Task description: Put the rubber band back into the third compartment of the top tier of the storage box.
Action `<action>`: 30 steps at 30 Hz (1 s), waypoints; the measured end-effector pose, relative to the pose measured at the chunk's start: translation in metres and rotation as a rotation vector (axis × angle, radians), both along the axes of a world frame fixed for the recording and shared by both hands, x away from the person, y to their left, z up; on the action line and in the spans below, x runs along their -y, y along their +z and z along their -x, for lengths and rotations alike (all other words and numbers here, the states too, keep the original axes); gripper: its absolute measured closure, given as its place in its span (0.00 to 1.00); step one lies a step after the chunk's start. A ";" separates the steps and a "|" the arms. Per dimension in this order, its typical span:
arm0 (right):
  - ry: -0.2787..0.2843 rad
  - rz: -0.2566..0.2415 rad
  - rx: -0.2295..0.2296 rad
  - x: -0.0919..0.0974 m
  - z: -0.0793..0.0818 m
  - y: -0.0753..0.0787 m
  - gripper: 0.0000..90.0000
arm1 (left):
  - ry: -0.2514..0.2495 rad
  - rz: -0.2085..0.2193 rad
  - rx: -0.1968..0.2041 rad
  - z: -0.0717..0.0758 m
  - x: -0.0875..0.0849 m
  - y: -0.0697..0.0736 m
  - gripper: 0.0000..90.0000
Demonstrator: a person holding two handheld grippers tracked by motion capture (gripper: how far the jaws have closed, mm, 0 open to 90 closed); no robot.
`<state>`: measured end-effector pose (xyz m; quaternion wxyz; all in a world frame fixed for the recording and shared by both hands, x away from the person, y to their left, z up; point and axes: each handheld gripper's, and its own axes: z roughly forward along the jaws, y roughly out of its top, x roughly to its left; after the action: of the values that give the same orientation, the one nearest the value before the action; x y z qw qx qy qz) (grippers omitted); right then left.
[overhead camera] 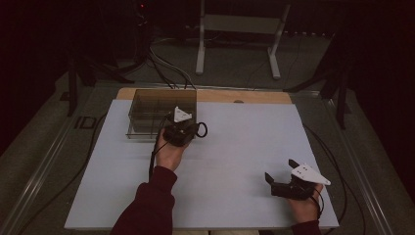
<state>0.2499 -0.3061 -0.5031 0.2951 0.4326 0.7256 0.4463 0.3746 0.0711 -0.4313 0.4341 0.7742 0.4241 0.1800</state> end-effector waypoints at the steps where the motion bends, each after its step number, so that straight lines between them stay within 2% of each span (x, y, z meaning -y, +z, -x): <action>1: 0.000 0.000 0.000 0.000 0.000 0.000 0.00 | 0.004 0.001 -0.001 -0.001 -0.001 0.000 0.98; 17: 0.003 -0.001 0.000 0.000 0.000 0.000 0.00 | 0.062 -0.023 0.007 -0.008 -0.012 -0.002 0.98; 30: 0.005 0.000 -0.001 0.000 0.000 0.000 0.00 | 0.079 -0.020 0.011 -0.011 -0.018 -0.002 0.98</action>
<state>0.2502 -0.3056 -0.5032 0.2936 0.4310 0.7270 0.4466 0.3853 0.0892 -0.4332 0.4212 0.7603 0.4498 0.2056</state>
